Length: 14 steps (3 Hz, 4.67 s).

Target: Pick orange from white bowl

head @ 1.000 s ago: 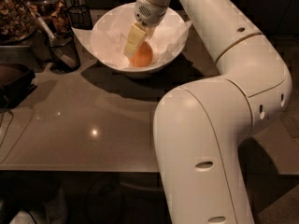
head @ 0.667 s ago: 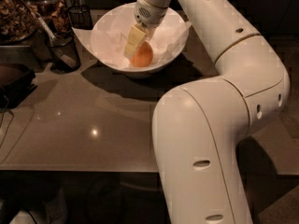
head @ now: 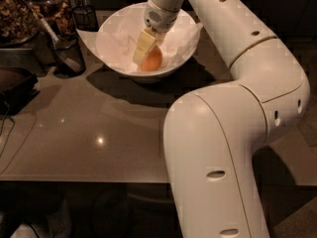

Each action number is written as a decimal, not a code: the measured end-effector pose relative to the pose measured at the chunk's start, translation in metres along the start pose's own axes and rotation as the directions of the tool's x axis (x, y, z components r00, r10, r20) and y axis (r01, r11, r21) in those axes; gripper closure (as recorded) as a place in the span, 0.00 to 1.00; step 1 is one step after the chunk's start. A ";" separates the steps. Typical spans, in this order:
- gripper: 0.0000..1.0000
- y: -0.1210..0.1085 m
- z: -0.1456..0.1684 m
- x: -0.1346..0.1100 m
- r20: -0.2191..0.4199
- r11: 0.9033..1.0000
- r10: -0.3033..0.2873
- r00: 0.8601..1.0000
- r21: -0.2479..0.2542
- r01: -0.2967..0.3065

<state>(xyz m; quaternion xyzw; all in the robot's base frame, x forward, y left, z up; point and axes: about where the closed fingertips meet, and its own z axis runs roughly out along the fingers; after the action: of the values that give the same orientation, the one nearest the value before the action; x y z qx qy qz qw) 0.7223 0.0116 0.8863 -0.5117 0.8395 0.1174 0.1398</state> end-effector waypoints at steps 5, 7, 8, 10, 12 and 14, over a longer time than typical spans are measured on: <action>0.22 -0.001 0.021 0.010 -0.032 0.999 0.021 0.999 -0.038 -0.022; 0.41 0.001 0.024 0.005 -0.037 0.999 0.011 0.999 -0.040 -0.013; 0.64 0.001 0.024 0.005 -0.037 0.999 0.011 0.999 -0.040 -0.013; 1.00 0.012 -0.002 -0.008 0.049 0.998 -0.066 0.997 -0.011 0.067; 1.00 0.072 -0.081 -0.012 0.150 0.966 -0.256 0.955 0.059 0.250; 1.00 0.086 -0.089 -0.007 0.149 0.972 -0.234 0.961 0.065 0.227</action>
Offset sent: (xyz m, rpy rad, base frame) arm -0.0178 -0.0282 -0.0250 -0.0251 0.1167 -0.0327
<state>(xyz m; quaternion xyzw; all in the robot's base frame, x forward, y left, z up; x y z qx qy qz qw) 0.6386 0.0259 0.9764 -0.5917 0.7633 0.1203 0.2297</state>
